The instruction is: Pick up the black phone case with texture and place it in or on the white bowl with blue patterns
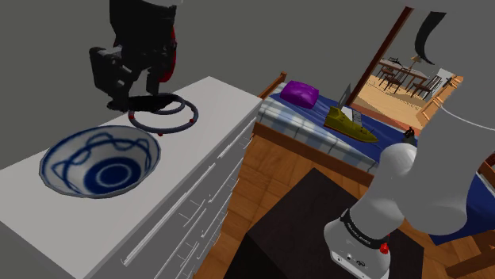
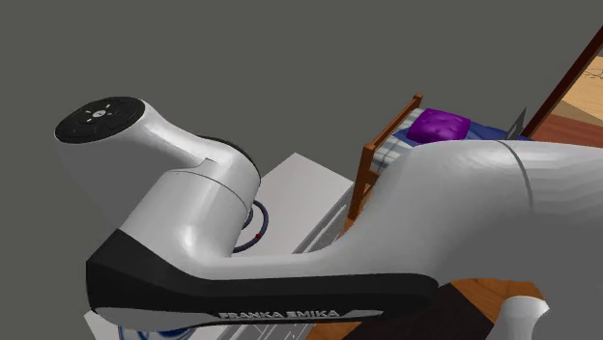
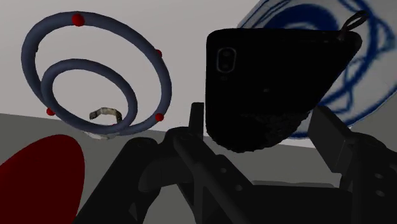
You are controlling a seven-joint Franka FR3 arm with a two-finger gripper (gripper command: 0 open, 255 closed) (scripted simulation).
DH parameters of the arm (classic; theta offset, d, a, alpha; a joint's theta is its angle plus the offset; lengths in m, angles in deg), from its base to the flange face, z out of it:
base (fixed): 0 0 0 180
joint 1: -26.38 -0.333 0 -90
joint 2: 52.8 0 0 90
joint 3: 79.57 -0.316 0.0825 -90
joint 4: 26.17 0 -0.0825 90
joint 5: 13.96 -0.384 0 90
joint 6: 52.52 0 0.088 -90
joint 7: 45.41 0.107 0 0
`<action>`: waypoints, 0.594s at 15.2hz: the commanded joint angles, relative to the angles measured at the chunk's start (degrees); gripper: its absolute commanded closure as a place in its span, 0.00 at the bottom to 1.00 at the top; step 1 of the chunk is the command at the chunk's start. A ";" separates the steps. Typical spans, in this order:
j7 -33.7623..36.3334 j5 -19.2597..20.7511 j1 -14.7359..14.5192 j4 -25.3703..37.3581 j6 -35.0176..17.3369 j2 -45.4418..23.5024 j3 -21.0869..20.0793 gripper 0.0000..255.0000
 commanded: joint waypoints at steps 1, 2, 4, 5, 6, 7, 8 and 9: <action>2.65 1.57 -1.76 4.75 1.75 -3.39 -0.89 1.00; 3.94 2.34 -2.78 6.88 2.51 -4.96 -1.28 1.00; 6.41 3.94 -4.97 11.59 4.26 -8.36 -1.93 1.00; 6.85 4.24 -5.43 12.55 4.62 -9.04 -2.00 1.00; 6.91 4.21 -5.37 11.56 3.78 -8.89 -1.95 1.00; 6.98 4.18 -5.28 10.59 2.95 -8.74 -1.93 1.00; 7.05 4.18 -5.21 9.68 2.14 -8.65 -1.91 1.00; 7.12 4.17 -5.14 8.78 1.33 -8.55 -1.90 1.00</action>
